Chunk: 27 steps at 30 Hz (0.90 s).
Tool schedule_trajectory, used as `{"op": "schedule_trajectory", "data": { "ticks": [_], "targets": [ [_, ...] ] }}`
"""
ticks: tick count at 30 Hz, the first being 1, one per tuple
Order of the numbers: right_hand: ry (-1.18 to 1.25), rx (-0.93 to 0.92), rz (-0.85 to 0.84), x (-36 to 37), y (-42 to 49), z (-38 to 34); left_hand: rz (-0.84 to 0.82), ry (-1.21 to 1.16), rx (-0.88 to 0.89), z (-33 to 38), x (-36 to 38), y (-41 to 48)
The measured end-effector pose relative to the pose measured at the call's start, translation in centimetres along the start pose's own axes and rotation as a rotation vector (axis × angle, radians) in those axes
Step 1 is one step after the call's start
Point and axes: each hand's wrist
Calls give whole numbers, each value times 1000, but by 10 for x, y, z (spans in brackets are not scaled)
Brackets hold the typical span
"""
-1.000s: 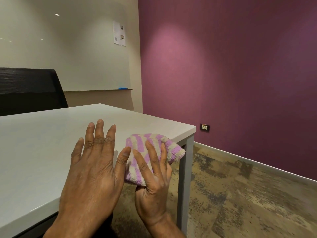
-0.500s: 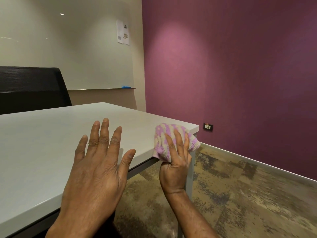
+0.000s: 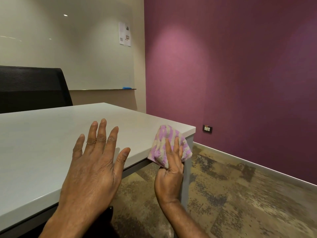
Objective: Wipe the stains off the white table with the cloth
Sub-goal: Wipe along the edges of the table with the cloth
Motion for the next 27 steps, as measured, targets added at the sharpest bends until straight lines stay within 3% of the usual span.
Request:
{"op": "schedule_trajectory", "data": {
  "ticks": [9, 13, 18, 27],
  "targets": [
    [106, -59, -157, -16, -28, -12, 0, 38, -17, -1, 2, 1],
    [93, -137, -328, -38, -34, -6, 1, 16, -40, 1, 1, 2],
    [106, -217, -563, -73, -34, 3, -11, -181, -61, 13, -7, 3],
    [274, 23, -132, -90, -38, 33, -12, -373, 66, 51, 3, -9]
  ]
}}
Point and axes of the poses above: each hand's wrist, its own y-axis towards the middle knuckle, its own x-axis out of the palm, z = x × y, and after that the axes turned 14 degrees about -x, right-handed
